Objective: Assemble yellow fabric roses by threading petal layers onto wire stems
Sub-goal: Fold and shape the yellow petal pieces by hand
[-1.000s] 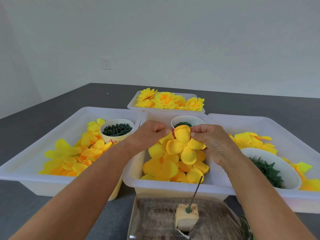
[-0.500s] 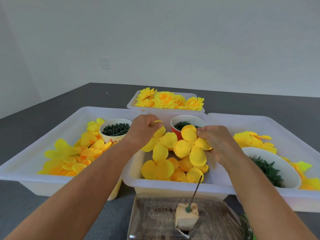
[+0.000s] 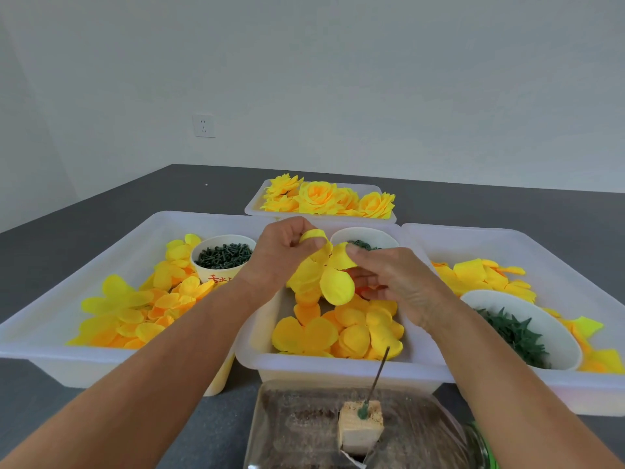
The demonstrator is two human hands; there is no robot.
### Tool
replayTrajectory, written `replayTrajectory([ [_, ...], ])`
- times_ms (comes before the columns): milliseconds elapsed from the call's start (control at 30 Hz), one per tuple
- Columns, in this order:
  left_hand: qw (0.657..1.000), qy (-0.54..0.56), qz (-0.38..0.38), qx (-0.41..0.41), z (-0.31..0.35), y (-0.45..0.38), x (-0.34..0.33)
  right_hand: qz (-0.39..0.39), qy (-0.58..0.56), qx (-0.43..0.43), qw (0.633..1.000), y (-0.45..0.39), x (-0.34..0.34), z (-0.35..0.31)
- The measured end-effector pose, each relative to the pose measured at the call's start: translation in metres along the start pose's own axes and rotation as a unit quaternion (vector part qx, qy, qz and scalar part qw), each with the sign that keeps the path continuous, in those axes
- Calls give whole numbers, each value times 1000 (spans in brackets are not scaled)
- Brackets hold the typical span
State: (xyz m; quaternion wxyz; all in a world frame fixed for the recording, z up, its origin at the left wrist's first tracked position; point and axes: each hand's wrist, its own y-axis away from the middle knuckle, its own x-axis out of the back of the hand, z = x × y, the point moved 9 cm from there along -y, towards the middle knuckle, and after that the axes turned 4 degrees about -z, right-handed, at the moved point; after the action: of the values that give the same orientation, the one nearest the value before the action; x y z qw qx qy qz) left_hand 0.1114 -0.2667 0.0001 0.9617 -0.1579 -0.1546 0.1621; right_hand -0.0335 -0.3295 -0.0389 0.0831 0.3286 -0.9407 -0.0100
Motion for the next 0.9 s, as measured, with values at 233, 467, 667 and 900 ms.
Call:
replayTrajectory([
  [233, 997, 39, -50, 39, -10, 1, -11, -22, -104, 114, 988, -2, 0, -19],
  [467, 992, 58, -102, 44, -7, 4, -21, 123, 197, 149, 961, 3, 12, -25],
  [667, 994, -3, -100, 50, -10, 4, -22, 155, 250, 199, 935, 7, 4, -36],
  [900, 974, 143, -156, 85, -11, 5, -27, -52, -118, 137, 982, 3, -16, -25],
])
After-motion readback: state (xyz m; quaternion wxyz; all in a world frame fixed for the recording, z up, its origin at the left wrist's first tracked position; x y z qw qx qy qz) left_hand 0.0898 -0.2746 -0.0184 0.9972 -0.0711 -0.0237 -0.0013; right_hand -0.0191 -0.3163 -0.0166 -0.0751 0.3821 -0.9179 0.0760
